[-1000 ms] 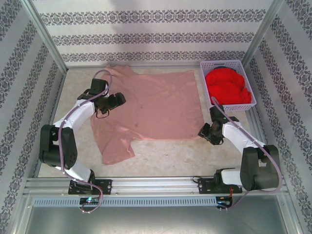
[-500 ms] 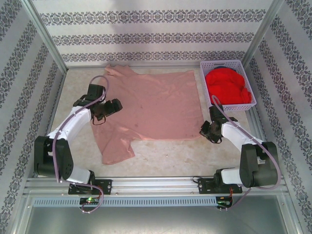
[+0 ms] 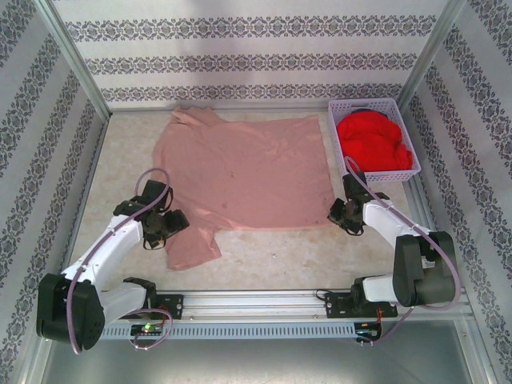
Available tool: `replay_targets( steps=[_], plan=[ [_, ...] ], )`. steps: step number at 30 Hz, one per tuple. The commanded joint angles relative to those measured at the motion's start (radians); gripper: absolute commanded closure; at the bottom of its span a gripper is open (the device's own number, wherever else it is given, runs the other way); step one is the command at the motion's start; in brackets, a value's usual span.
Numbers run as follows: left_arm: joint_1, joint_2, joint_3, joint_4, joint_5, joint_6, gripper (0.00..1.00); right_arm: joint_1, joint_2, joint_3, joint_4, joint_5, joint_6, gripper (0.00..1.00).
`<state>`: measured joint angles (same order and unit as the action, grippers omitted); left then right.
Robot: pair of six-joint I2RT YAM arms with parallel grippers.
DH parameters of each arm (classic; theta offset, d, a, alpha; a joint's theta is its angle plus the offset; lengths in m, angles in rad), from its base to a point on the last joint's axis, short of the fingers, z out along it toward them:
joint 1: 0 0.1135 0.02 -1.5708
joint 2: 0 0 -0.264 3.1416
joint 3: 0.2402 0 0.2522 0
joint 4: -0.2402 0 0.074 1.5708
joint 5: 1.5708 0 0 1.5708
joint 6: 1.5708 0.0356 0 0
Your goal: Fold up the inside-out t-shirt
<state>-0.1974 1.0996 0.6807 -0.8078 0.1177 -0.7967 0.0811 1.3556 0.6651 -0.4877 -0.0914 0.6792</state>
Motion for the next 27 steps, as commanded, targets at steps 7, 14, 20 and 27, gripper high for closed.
replay_targets(
  steps=[7,14,20,27],
  plan=[
    [-0.096,-0.105,-0.143,-0.148,0.010,-0.188,0.44,0.012,-0.014,-0.001,0.012,0.016,-0.053,0.86],
    [-0.137,-0.066,-0.151,-0.127,-0.029,-0.171,0.45,0.023,-0.024,0.004,0.006,0.014,-0.063,0.87],
    [-0.137,-0.023,-0.194,-0.035,-0.016,-0.140,0.53,0.024,-0.044,-0.005,-0.005,0.024,-0.067,0.88],
    [-0.137,0.016,-0.213,0.014,-0.011,-0.102,0.70,0.025,-0.041,0.001,-0.026,0.054,-0.088,0.94]
  ],
)
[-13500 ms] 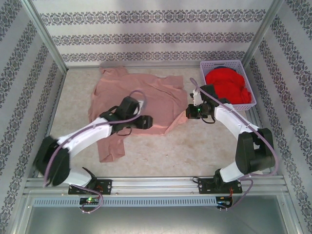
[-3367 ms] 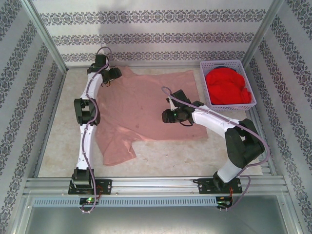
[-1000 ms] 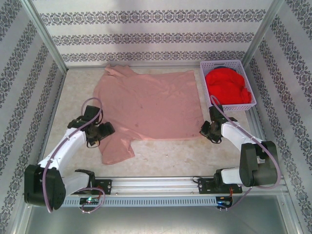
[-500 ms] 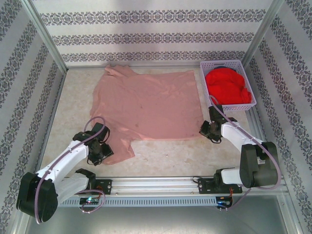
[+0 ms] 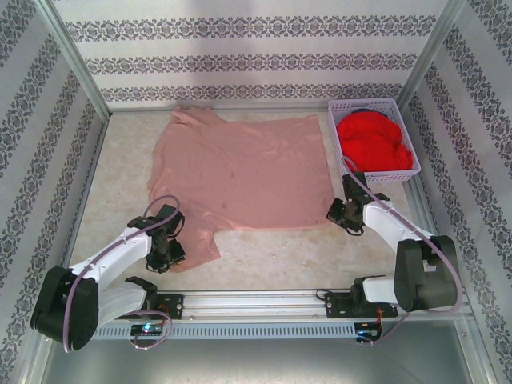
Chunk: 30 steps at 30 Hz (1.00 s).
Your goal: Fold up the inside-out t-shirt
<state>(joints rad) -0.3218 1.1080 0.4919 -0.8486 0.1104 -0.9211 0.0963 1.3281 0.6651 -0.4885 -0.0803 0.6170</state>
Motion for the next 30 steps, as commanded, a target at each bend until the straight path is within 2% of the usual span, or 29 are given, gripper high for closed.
replay_targets(
  steps=[1,5,8,14,19,25,30],
  plan=[
    [-0.012,0.000,-0.026,0.054,-0.005,0.022,0.73,0.009,-0.010,0.001,-0.027,0.046,-0.029,0.96],
    [-0.012,-0.023,-0.026,0.051,-0.014,0.021,0.92,0.008,0.000,-0.008,-0.028,0.053,-0.036,1.00],
    [-0.012,-0.032,-0.006,0.032,-0.024,0.025,1.00,0.009,-0.006,-0.003,-0.040,0.059,-0.045,1.00],
    [0.023,-0.104,0.075,-0.027,-0.037,0.037,1.00,0.009,-0.010,0.054,-0.094,0.055,-0.083,1.00],
    [0.112,-0.119,0.190,-0.078,-0.024,0.118,1.00,0.008,0.067,0.149,-0.132,0.042,-0.145,1.00],
    [0.254,-0.122,0.297,-0.115,0.049,0.218,1.00,0.010,0.167,0.273,-0.175,0.044,-0.210,1.00],
    [0.307,-0.087,0.389,-0.127,0.095,0.280,1.00,0.008,0.222,0.354,-0.188,0.056,-0.241,1.00]
  ],
)
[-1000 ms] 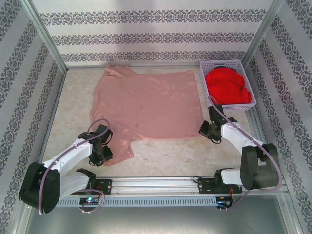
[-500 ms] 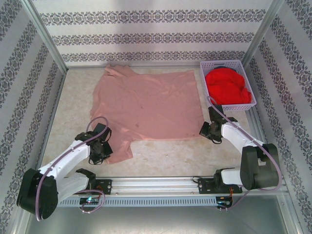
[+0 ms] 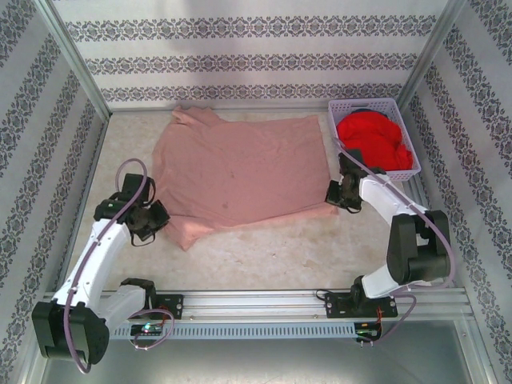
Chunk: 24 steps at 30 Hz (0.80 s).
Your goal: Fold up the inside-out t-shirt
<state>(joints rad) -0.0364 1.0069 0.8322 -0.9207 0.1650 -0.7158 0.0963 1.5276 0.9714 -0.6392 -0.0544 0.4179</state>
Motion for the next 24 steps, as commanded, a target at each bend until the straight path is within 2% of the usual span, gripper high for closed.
replay_targets(
  steps=[1,9,15,19,24],
  plan=[
    [0.028,0.021,0.062,-0.049,0.050,0.083,1.00,0.009,0.034,0.063,-0.041,0.029,-0.046,1.00],
    [0.048,0.082,0.136,0.001,0.089,0.118,1.00,0.018,0.099,0.156,-0.058,0.024,-0.070,1.00],
    [0.056,0.134,0.170,0.059,0.077,0.137,1.00,0.031,0.147,0.211,-0.070,0.046,-0.086,1.00],
    [0.065,0.171,0.191,0.092,0.072,0.152,1.00,0.043,0.175,0.258,-0.101,0.116,-0.113,1.00],
    [0.085,0.224,0.224,0.119,0.063,0.176,1.00,0.043,0.209,0.298,-0.109,0.137,-0.128,1.00]
  ],
)
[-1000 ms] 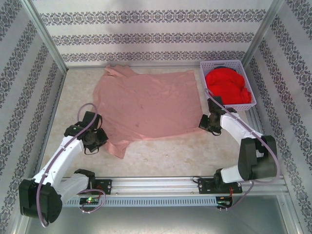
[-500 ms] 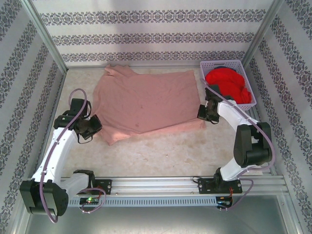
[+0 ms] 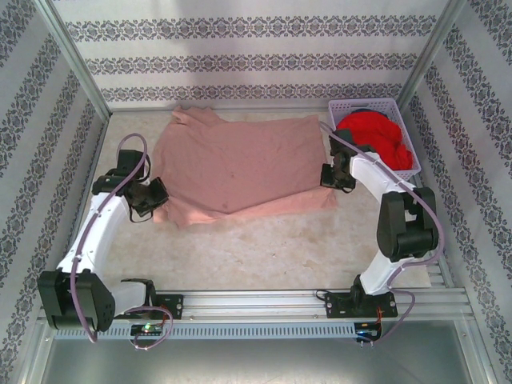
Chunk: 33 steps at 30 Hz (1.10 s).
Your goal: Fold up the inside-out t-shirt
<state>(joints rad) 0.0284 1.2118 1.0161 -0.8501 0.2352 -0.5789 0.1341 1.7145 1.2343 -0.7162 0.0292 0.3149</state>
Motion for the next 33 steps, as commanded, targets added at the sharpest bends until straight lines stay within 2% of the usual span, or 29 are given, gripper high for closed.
replay_targets(
  steps=[1,25,33],
  plan=[
    [0.024,0.030,0.047,0.059,-0.004,0.040,1.00,0.007,0.031,0.044,-0.034,0.056,-0.025,1.00],
    [0.038,0.303,0.232,0.166,0.003,0.072,1.00,0.018,0.134,0.174,-0.050,0.103,-0.043,1.00],
    [0.039,0.377,0.273,0.211,0.041,0.044,1.00,0.018,0.156,0.195,-0.043,0.112,-0.042,1.00]
  ],
)
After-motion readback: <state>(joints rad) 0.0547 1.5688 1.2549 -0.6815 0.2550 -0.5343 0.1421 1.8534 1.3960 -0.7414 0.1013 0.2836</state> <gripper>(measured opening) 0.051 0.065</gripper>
